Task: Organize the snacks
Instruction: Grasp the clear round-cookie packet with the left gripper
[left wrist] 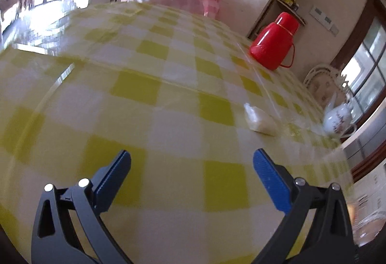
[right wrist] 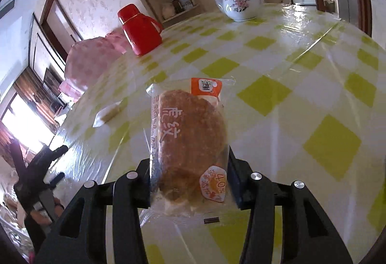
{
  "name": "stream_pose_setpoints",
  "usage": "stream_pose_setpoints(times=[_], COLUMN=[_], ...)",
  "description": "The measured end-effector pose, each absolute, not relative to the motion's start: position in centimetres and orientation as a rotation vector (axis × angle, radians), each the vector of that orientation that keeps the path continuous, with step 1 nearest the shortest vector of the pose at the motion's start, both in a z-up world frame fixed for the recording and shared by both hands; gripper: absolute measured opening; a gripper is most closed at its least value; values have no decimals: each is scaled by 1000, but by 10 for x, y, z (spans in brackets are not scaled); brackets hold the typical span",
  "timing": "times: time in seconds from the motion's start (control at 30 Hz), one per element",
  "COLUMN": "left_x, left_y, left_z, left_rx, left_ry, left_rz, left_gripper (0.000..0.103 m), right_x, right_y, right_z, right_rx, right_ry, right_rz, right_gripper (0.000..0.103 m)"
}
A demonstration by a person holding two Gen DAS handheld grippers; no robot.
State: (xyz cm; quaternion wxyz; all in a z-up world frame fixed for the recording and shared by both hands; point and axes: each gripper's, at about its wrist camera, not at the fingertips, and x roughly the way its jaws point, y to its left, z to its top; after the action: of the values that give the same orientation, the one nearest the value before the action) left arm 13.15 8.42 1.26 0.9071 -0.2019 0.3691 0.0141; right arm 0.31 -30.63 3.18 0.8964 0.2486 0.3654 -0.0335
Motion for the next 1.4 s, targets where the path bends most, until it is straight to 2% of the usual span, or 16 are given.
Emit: stream_pose_setpoints(times=[0.17, 0.33, 0.4, 0.47, 0.6, 0.77, 0.8, 0.87, 0.93, 1.03, 1.1, 1.17, 1.2, 1.37, 1.4], left_x=[149, 200, 224, 247, 265, 281, 284, 278, 266, 241, 226, 218, 217, 224, 222], left_y=[104, 31, 3, -31, -59, -60, -58, -55, -49, -48, -52, -52, -56, -79, -82], left_z=[23, 39, 40, 37, 26, 3, 2, 4, 10, 13, 11, 14, 15, 4, 4], left_rx=[-349, -235, -137, 77, 350, 383, 360, 364, 347, 377, 418, 386, 396, 412, 394], left_ry=[748, 853, 882, 910, 902, 959, 969, 937, 917, 927, 921, 922, 901, 931, 920], left_rz=[138, -195, -251, -334, -494, -615, -633, -644, -674, -714, -713, -718, -692, -669, -682], left_gripper=[101, 101, 101, 101, 101, 101, 98, 86, 37, 37, 43, 65, 84, 85, 73], right_x=[6, 6, 6, 6, 7, 10, 11, 11, 13, 13, 13, 13, 13, 13, 13], right_y=[-313, -305, -303, -304, -306, -305, -305, -305, -306, -308, -308, -308, -308, -308, -308], right_z=[26, 28, 29, 28, 26, 25, 25, 24, 23, 23, 23, 23, 23, 23, 23], right_rx=[537, 504, 494, 496, 510, 508, 507, 511, 518, 525, 528, 525, 523, 528, 526], right_ry=[788, 788, 780, 782, 798, 814, 814, 820, 830, 832, 833, 833, 833, 832, 832], right_rz=[-59, -69, -71, -71, -77, -80, -81, -79, -78, -78, -78, -80, -80, -78, -79], right_gripper=[47, 47, 48, 48, 48, 48, 48, 49, 49, 49, 49, 49, 49, 49, 49])
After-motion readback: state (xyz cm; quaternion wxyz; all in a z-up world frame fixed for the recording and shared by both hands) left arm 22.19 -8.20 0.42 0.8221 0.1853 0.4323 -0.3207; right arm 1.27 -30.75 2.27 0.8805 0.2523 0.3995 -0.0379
